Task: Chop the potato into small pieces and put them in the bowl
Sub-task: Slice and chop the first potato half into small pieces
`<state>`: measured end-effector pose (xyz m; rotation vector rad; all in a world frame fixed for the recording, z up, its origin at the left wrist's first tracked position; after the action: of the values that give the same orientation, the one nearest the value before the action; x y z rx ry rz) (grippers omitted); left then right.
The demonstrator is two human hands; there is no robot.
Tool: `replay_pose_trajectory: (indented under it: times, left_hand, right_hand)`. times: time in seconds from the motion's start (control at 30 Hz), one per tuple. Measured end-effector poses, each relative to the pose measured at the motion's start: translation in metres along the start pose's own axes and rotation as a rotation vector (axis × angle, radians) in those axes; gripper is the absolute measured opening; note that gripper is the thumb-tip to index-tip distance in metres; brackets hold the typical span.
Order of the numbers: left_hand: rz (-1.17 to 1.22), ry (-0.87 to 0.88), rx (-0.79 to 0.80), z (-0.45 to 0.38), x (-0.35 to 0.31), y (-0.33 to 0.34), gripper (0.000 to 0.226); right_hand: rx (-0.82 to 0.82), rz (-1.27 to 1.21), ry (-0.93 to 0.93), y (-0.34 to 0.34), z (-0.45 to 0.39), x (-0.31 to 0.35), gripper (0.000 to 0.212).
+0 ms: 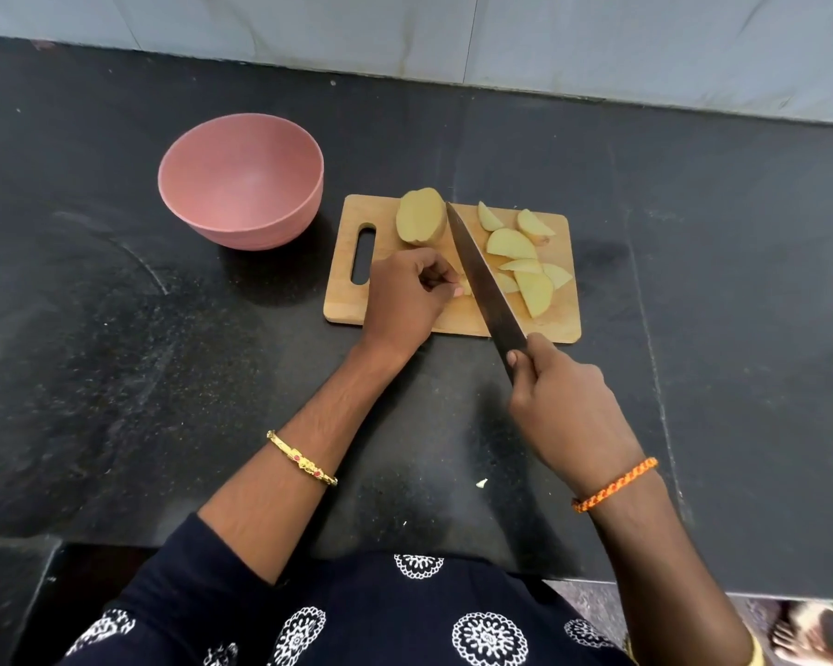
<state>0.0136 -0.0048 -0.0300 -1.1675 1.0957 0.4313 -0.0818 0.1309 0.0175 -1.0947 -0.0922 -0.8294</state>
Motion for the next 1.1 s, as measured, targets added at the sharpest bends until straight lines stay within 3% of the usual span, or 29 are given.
replay_pose_trajectory:
  times: [0.27, 0.63, 0.93, 1.1]
  left_hand:
    - [-0.001, 0.032, -0.01, -0.001, 0.001, 0.001, 0.01]
    - [0.063, 0.062, -0.043, 0.0, 0.003, 0.005, 0.012]
    - [-0.013, 0.137, -0.03, 0.005, 0.003, 0.012, 0.033]
    - [0.04, 0.144, -0.186, 0.01, 0.008, 0.018, 0.028]
  right_hand:
    - [-0.003, 0.048, 0.024, 0.003, -0.008, -0.001, 0.021]
    - [0.14, 0.018, 0.061, 0.0, -0.008, -0.003, 0.018]
    - [-0.116, -0.074, -0.016, -0.015, 0.006, -0.029, 0.024]
    - [-0.067, -0.001, 0.009, -0.02, -0.008, -0.036, 0.021]
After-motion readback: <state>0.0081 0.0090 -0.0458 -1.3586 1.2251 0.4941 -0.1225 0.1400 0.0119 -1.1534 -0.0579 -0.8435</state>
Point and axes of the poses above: each hand's wrist, its own z-axis away from the middle knuckle, its own y-axis out of the palm, x = y × z, the point moved 1 cm from there along -z, towards the middle knuckle, and after that the axes turned 9 degrees about x, right-handed, at the moved point
